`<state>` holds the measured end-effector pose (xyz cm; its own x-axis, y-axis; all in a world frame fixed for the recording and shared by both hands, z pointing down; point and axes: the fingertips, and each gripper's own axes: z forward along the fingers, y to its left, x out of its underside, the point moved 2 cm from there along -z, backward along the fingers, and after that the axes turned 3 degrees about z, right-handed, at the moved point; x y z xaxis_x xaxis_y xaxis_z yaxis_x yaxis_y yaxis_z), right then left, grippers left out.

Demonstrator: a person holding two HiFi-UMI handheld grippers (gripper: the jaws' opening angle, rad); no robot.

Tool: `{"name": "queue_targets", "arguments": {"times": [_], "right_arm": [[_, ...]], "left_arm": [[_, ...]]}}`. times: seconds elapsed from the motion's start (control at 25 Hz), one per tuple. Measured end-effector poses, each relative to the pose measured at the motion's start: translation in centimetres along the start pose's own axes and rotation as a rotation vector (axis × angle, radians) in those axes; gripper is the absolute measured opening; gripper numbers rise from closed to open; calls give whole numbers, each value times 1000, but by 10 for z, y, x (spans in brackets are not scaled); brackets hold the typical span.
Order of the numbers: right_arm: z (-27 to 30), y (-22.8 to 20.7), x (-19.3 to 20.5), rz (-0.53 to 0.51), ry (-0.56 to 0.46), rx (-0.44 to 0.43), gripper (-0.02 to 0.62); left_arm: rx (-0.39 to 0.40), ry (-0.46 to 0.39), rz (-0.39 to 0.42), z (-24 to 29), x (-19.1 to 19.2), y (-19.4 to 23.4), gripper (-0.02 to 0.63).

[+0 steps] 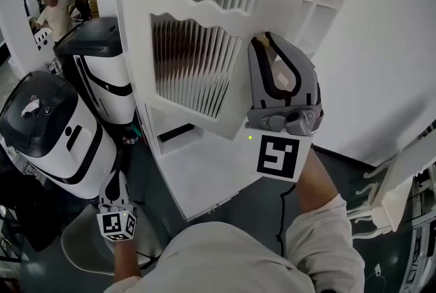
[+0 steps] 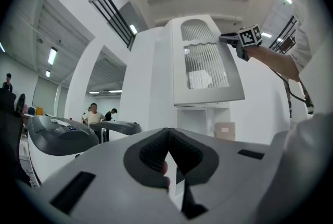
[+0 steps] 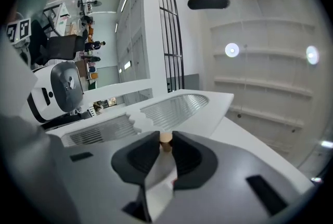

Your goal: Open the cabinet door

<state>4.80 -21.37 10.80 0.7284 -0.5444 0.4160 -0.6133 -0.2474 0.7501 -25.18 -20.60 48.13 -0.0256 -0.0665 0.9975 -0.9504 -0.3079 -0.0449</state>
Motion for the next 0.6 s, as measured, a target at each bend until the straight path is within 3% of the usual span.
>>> {"name": "queue_targets", "arguments": {"times": [0.6], "right_arm": [[-21,20,-51,-54,-125,-42,86]], "left_arm": [[-1,1,-1,-19,0,5,-2]]}}
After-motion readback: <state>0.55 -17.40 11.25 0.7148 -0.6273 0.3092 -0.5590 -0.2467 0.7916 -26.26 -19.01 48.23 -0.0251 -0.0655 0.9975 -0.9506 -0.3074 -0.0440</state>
